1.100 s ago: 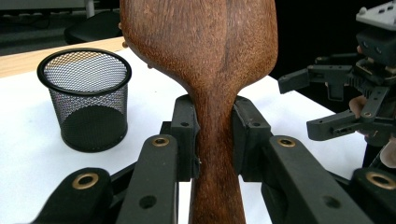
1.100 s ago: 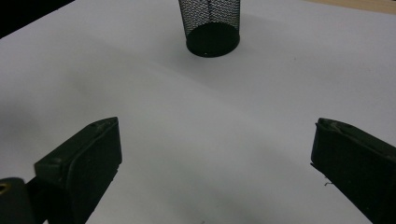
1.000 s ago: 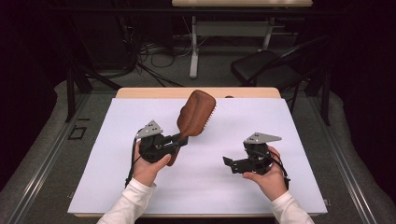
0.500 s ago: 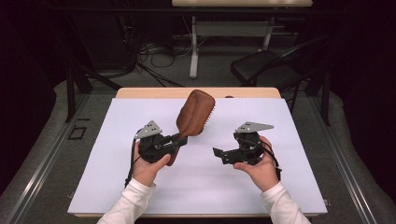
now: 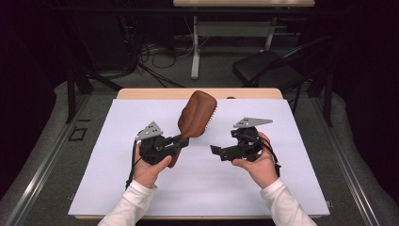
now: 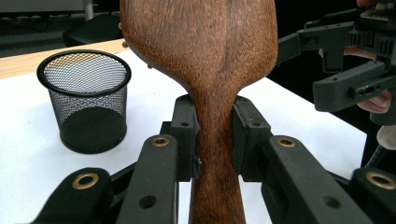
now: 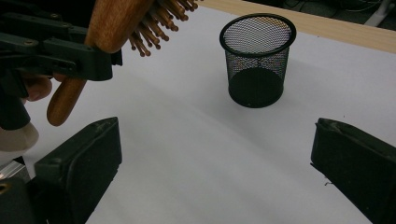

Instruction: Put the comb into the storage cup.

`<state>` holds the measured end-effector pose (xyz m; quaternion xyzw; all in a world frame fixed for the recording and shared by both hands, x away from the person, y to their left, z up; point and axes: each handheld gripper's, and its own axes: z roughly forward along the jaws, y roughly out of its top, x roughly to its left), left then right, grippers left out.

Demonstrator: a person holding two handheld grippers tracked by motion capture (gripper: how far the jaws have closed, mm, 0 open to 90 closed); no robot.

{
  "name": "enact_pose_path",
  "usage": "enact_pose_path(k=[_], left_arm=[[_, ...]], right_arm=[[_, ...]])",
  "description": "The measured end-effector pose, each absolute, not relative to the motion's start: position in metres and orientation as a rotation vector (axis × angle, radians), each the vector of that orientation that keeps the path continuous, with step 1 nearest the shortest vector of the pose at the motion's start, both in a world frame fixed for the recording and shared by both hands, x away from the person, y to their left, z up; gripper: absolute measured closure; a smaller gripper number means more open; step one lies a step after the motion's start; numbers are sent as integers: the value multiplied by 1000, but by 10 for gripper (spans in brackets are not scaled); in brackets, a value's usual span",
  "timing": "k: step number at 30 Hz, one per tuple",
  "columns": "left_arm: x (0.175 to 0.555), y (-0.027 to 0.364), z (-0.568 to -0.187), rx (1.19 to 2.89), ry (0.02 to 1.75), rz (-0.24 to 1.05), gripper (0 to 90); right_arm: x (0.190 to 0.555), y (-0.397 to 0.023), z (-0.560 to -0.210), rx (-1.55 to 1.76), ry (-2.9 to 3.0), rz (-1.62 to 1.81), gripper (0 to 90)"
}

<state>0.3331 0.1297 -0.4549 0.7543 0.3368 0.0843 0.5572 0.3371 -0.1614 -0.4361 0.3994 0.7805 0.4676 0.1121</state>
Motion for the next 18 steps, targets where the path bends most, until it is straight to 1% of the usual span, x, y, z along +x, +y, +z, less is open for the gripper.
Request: enact_pose_path(k=[18], left_arm=[[334,129,-458,1775,784,174,731]], right_arm=[[352,-159,-430,1261,2338,1471,25]])
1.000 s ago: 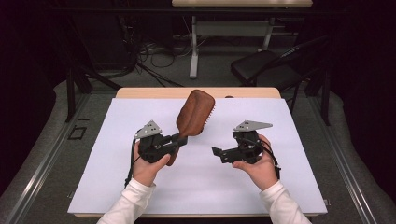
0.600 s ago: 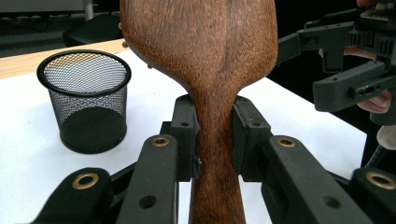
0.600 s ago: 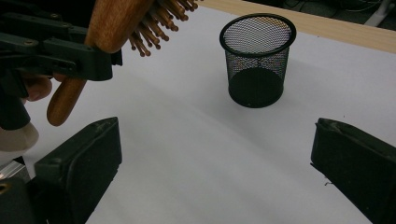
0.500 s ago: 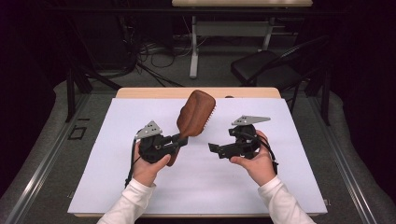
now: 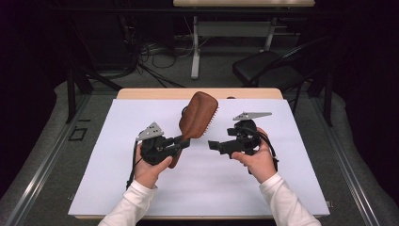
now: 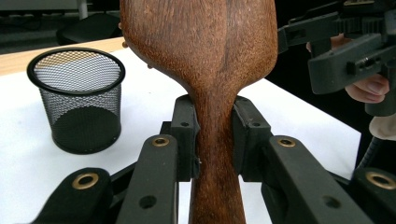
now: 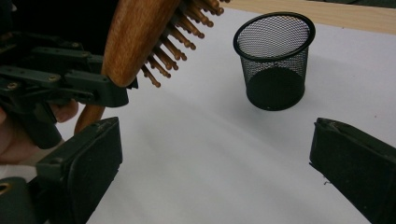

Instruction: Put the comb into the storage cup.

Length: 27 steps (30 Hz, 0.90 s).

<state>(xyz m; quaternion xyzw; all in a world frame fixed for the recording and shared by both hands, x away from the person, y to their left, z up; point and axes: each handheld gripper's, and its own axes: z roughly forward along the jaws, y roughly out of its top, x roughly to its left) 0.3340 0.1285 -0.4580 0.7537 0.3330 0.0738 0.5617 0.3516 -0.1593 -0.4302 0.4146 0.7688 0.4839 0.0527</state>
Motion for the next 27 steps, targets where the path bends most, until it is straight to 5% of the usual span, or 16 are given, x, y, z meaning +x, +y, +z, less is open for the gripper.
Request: enact_pose_path(k=[27], left_arm=[[330,114,-469,1814,747,134,731]], right_arm=[[362,-160,-423,1334,2295,1579,48]])
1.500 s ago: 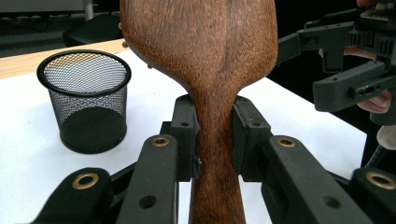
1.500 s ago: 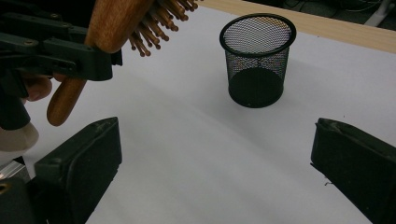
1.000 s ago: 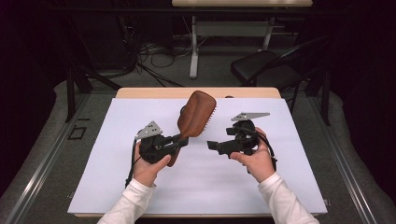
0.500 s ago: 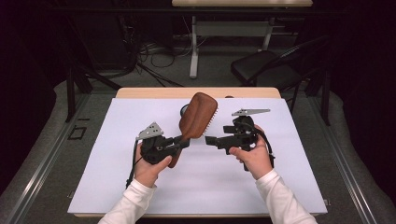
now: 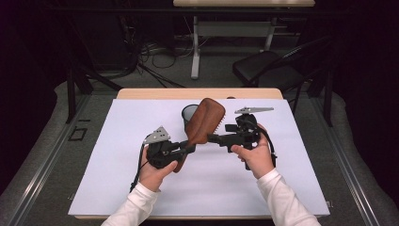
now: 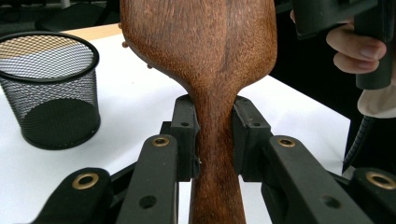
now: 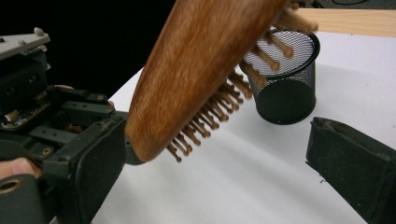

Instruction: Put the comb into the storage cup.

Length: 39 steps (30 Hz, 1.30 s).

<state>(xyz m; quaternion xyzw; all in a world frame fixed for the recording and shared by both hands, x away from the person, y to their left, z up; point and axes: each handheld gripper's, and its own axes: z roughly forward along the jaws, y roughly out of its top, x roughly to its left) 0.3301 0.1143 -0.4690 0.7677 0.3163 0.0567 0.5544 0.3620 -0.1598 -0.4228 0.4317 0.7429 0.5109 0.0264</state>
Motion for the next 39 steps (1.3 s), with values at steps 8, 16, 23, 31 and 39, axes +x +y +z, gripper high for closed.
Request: enact_pose_path(k=[8,16,23,31,39], left_arm=[[328,109,-472,1823,728,118,731],[325,101,-474,1843,703,102,731],[324,99,-474,1845,689,99,731],[323,98,-474,1840,684,93,731],[323,98,-475,1836,685,93,731]], right_arm=[[366,-162,-423,1365,2286,1624,63],[370,-161,-424,1382,2281,1643,68],[372,-162,-425,1395,2272,1656,81],[373,-160,-426,1402,2262,1662,139],[375,-159,-427,1427,2246,1704,140]])
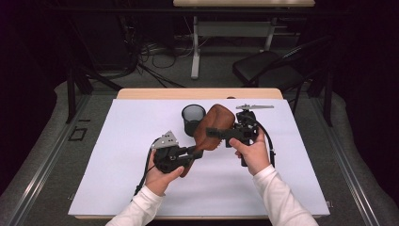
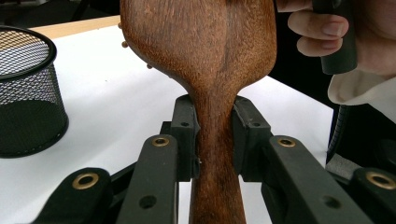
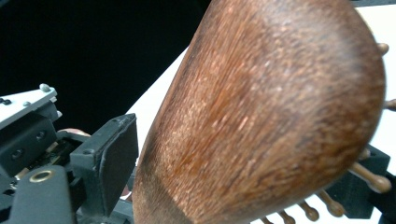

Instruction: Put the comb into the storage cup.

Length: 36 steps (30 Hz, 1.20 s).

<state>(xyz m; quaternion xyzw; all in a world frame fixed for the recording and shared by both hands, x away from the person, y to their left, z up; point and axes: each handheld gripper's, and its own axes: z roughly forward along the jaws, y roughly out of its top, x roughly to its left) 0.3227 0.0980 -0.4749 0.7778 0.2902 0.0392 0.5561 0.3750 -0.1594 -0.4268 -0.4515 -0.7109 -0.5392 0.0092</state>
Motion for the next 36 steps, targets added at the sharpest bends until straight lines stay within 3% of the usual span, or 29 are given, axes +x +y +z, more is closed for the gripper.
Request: enact_pose_path(k=[24,36], left_arm=[[323,98,-476,1835,685,87,731],[324,99,-478,1831,690,80,731]], right_arm=[[380,-152,-432,-1394,-2149,-1689,161],[381,-152,-434,-1367,-2121,-1696,228]])
